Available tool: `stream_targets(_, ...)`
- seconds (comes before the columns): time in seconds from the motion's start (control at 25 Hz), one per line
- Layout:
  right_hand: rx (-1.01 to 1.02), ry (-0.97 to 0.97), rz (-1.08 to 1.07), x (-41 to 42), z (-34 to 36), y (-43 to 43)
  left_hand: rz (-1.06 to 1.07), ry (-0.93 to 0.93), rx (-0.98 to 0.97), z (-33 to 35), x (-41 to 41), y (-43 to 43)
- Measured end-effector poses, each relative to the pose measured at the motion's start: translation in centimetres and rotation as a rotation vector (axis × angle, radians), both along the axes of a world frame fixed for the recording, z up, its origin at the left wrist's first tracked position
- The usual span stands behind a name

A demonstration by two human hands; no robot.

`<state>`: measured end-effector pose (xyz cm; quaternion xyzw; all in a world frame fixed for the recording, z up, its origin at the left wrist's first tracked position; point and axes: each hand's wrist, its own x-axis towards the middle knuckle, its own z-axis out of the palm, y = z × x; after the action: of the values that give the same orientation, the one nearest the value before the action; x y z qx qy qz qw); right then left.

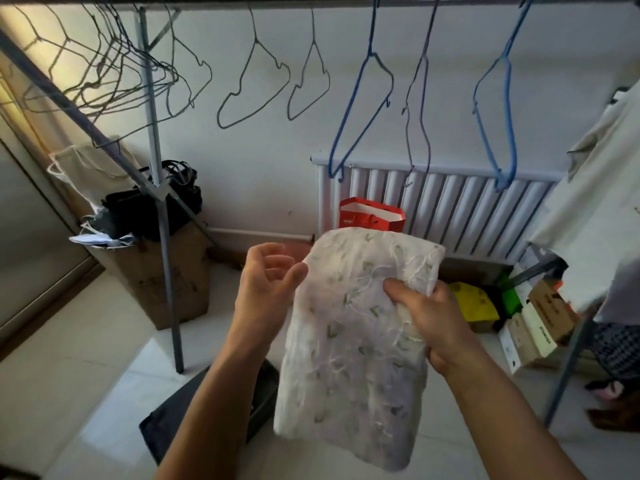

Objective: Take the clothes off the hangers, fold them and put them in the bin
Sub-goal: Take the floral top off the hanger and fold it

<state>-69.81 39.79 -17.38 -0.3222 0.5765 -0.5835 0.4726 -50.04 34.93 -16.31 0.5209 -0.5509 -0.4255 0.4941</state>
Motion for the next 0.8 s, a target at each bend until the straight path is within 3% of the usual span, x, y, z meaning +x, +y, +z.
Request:
stream_targets(0.08, -0.028, 0.072, -0.137, 2.0, -0.1, -1.2, -0.021, 0.031, 0.063, -0.3, 0.9, 0.9)
stream_targets(0.16, -0.07, 0.08, -0.209, 4.6, -0.1, -2.0, -0.16, 0.126, 0.259, -1.0, 1.4, 2.1)
stream_targets(0.28, -0.103, 0.055, -0.194, 9.7, -0.2, -3.1, -0.303, 0.294, 0.567, -2.2, 3.3, 2.5)
stream_targets(0.36, -0.117, -0.025, -0.158, 13.4, -0.5, -3.6, -0.288, 0.48, 0.651, -2.8, 5.4, 1.7)
stream_targets(0.64, 0.102, -0.624, 0.096, 25.6, -1.9, -5.4, -0.156, 1.007, 0.618, -3.8, 16.9, -1.6)
stream_targets(0.72, 0.146, -0.67, 0.149, 28.7, -2.8, -5.7, -0.159, 1.051, 0.626, -3.7, 20.1, -2.1)
stream_targets(0.8, 0.129, -0.655, 0.185, 31.8, -3.6, -6.2, -0.111, 0.968, 0.609, -3.7, 23.7, -2.7)
